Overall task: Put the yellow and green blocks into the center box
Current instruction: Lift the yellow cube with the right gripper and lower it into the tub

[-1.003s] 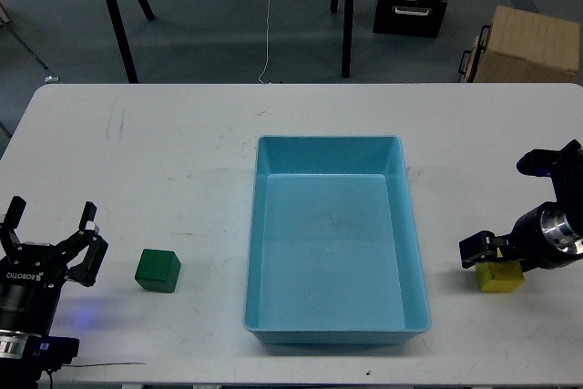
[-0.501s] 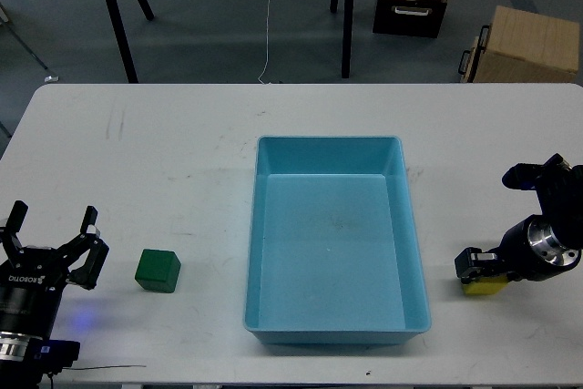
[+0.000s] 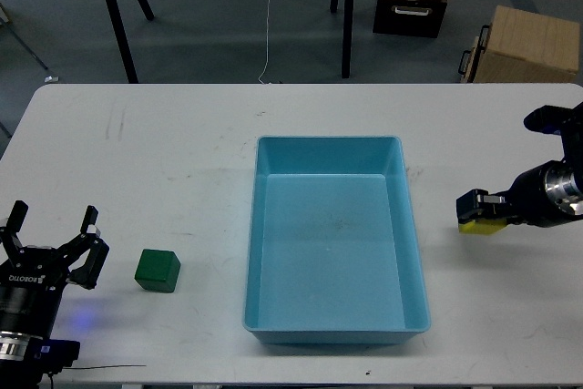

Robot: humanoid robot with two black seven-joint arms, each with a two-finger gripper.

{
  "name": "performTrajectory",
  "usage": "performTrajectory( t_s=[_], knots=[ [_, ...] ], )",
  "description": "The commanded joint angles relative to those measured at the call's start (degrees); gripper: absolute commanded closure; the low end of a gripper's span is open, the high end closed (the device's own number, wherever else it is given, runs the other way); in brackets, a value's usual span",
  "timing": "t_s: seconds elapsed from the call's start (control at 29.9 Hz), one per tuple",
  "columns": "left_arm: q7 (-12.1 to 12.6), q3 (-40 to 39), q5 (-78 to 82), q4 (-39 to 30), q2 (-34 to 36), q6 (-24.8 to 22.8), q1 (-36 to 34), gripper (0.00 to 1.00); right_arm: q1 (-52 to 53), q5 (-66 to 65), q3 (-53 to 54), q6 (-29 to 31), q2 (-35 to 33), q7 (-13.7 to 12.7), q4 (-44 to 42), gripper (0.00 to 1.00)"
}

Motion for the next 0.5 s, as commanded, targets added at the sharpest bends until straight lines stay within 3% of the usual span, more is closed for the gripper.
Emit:
performTrajectory(
  t_s=[0.0, 0.23, 0.47],
  knots=[
    [0.0, 0.0, 0.1, 0.0, 0.0, 0.0, -0.1, 0.0, 6.5, 4.1, -0.5, 0.0, 5.3, 0.0, -0.2, 1.0],
    [0.0, 0.0, 0.2, 0.2, 0.0, 0.0, -0.2, 0.0, 10.1, 4.9, -7.0, 0.0, 23.9, 0.0, -5.1, 1.0],
    [0.0, 0.0, 0.2, 0.7, 0.0, 0.0, -0.2, 0.0, 9.2, 4.6, -12.8, 0.0, 37.8, 0.0, -11.3, 1.0]
  ],
)
